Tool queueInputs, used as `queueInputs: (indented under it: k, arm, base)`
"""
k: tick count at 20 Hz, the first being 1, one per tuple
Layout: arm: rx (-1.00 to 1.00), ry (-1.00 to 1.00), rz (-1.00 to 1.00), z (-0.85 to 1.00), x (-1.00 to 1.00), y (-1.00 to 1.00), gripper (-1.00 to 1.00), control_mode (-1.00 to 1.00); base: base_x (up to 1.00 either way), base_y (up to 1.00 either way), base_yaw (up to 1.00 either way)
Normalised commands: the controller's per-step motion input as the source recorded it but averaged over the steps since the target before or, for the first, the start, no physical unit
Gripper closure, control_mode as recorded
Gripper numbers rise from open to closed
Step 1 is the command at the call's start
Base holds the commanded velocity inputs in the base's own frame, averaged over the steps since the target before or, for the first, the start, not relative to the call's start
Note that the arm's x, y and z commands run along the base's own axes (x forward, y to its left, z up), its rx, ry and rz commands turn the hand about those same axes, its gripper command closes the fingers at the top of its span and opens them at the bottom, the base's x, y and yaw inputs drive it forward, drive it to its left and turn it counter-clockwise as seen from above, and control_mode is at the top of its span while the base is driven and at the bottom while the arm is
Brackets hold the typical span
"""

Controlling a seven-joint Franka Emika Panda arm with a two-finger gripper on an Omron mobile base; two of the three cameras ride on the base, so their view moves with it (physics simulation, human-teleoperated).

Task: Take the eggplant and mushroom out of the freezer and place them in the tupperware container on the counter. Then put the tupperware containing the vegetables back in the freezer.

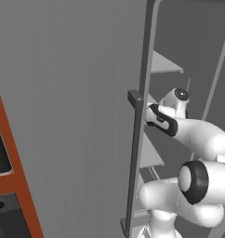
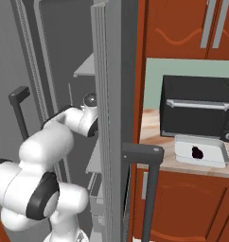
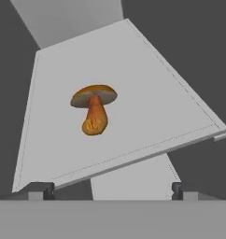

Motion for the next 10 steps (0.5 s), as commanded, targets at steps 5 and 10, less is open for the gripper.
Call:
queueInputs:
  k: [5, 10]
  arm:
    - [0.05, 0.08, 0.06, -0.21, 0.75, -0.03, -1.00, -1.00]
    - [0.03, 0.06, 0.07, -0.15, 0.59, 0.00, -1.00, -1.00]
  base:
    - [0.00, 0.00, 0.00]
    - [0.00, 0.00, 0.00]
